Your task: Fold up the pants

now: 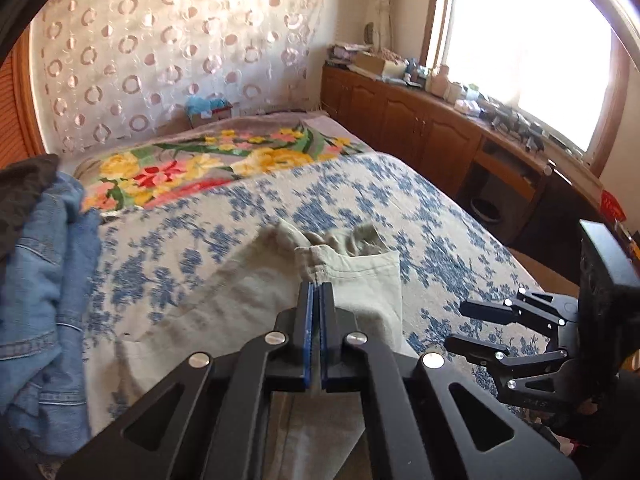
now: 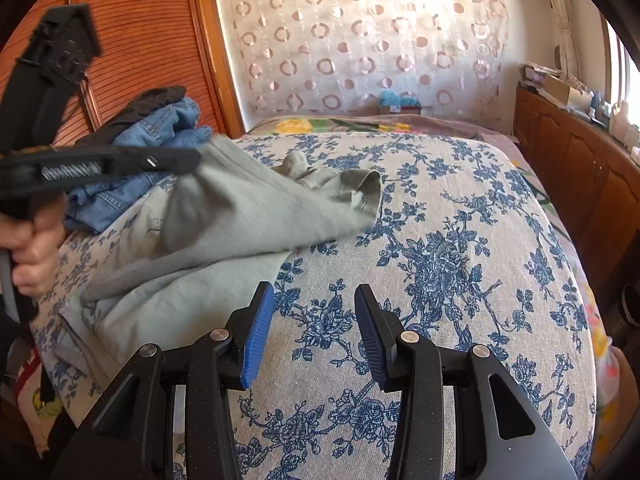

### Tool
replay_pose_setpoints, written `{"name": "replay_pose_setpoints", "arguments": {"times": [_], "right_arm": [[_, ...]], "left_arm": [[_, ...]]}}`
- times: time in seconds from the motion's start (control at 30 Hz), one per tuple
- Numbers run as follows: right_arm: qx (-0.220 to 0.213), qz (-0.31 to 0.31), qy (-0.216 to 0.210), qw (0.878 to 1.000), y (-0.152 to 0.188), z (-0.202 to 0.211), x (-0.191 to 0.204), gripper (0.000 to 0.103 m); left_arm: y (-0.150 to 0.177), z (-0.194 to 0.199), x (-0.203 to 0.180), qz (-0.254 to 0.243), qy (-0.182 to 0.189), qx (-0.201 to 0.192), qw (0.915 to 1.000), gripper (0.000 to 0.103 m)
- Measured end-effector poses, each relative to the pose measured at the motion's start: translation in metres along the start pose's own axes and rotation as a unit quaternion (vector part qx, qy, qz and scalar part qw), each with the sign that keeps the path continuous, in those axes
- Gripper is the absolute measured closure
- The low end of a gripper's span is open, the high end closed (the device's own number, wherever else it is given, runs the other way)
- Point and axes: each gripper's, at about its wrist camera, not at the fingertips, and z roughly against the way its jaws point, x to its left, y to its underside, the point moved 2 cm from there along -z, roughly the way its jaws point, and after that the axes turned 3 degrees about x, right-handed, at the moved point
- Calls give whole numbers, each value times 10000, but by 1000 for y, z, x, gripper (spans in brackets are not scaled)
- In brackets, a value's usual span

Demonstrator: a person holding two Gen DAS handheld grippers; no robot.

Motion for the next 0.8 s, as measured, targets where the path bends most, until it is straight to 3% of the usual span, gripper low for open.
{"name": "replay_pose_setpoints", "arguments": {"times": [0.3, 0.53, 0.8], "right_arm": [[7, 10, -4, 10000, 1, 0, 0, 61], [41, 32, -12, 10000, 1, 0, 0, 61], [47, 36, -7, 10000, 1, 0, 0, 61]], "left_arm": [[-3, 47, 59, 396, -620, -442, 9963, 103], [16, 29, 105, 716, -1245, -168, 9895, 103], [37, 1, 107, 844, -1195, 187, 9891, 99]]}}
